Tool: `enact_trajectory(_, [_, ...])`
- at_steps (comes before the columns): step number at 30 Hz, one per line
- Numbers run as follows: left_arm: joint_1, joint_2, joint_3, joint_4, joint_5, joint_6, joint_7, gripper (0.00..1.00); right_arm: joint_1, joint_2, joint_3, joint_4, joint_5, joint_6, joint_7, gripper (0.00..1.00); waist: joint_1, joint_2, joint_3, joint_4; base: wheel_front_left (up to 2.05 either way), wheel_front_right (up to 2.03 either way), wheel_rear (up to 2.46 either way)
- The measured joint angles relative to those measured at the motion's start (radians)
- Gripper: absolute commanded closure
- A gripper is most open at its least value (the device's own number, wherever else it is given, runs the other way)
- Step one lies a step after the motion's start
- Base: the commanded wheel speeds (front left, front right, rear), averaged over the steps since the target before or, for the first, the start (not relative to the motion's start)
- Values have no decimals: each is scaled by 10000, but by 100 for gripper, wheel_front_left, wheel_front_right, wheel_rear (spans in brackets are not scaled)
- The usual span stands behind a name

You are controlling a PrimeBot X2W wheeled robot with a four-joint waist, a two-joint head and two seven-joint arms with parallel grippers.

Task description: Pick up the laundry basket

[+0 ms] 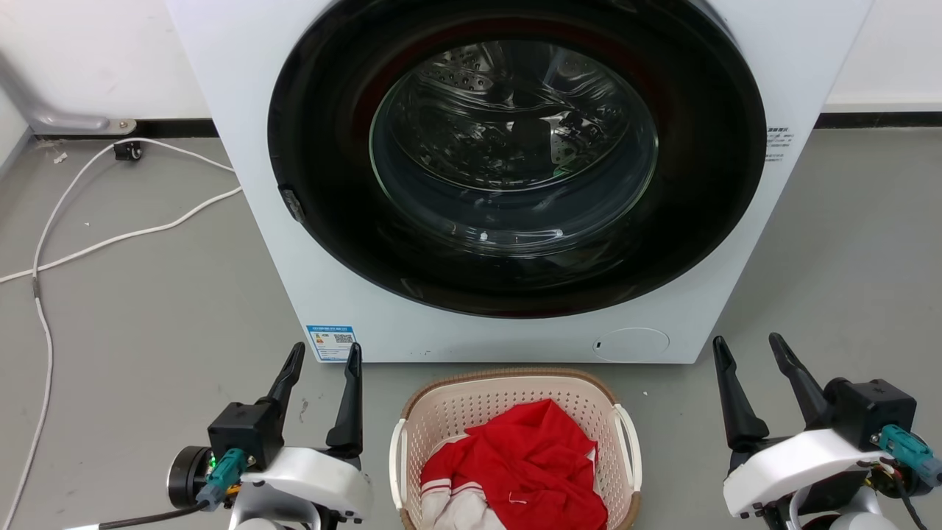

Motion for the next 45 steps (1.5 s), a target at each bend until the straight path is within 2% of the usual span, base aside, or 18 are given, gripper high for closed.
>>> enact_trajectory(16, [-1,27,-150,105,930,148,-322,0,361,8,-155,-259,-805,0,-84,0,0,0,-35,-73,0,0,0])
enact_trajectory(34, [145,-207,-90,180,1645,13,-629,0,530,12,-169,-458,-1578,2,-278,0,0,0,-57,-123,0,0,0])
enact_trajectory(45, [160,-318,79,397,1638,-77,-658,0,530,12,-211,-366,-1319,2,-322,0,0,0,-59,-120,0,0,0])
